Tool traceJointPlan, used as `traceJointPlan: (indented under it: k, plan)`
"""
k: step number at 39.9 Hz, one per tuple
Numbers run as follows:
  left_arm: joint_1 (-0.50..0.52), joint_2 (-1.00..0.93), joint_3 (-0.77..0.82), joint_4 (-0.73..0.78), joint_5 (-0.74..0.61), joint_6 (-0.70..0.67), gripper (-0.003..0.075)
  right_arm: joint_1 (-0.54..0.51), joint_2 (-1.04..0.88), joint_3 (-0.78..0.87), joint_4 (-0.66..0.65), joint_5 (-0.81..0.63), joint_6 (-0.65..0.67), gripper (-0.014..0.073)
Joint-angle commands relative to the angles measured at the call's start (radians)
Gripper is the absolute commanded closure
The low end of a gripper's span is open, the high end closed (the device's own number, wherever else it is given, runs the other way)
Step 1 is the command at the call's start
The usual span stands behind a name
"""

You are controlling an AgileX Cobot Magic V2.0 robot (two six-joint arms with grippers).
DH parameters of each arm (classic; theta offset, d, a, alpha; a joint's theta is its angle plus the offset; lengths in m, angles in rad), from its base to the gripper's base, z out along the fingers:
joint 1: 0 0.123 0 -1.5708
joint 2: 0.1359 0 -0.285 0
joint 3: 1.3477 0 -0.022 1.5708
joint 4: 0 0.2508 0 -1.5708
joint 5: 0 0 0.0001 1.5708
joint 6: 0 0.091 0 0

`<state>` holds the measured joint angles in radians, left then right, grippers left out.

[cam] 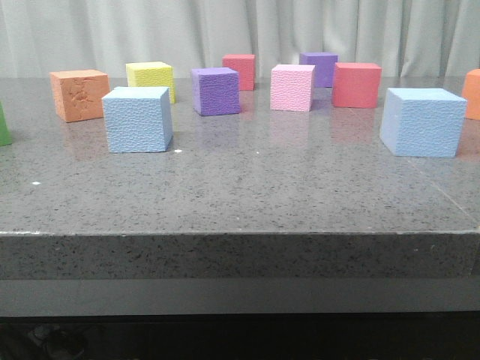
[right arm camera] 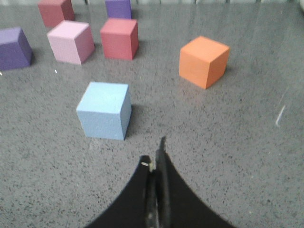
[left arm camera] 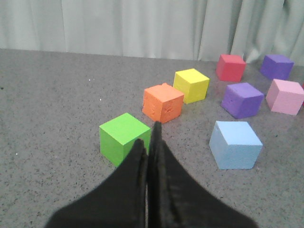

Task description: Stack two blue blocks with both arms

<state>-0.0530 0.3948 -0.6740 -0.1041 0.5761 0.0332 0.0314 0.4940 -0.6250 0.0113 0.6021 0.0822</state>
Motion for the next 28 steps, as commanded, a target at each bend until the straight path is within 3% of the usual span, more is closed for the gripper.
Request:
traceJointPlan:
  k: [1,8,11,14,17,19,22,28]
  plan:
    - [0.002,0.04,-0.015,-0.003,-0.071,-0.007,0.0738,-0.005,0.055,-0.035,-0.011,-0.067,-0.003,0.0663]
    - [0.002,0.09,-0.014,-0.005,-0.063,-0.007,0.072,-0.005,0.158,-0.035,-0.011,-0.04,-0.03,0.0637]
    - [0.002,0.102,-0.014,-0.003,-0.072,-0.007,0.0591,0.001,0.184,-0.035,-0.011,-0.035,-0.031,0.0528]
    - [0.002,0.109,-0.014,-0.003,-0.082,-0.007,0.0376,0.008,0.197,-0.035,-0.011,-0.033,-0.032,0.0351]
    - [0.002,0.113,-0.014,-0.003,-0.087,-0.007,0.0218,0.016,0.203,-0.035,-0.011,-0.025,-0.032,0.0157]
    - [0.002,0.116,-0.014,-0.003,-0.085,-0.007,0.0171,0.02,0.203,-0.037,-0.011,-0.021,-0.032,0.007]
    - [0.002,0.116,-0.014,-0.003,-0.074,-0.007,0.0156,0.039,0.203,-0.051,-0.011,-0.006,-0.032,-0.0031]
    - [-0.011,0.116,-0.014,-0.014,-0.06,-0.007,0.0181,0.111,0.231,-0.13,0.016,0.048,-0.082,-0.0039]
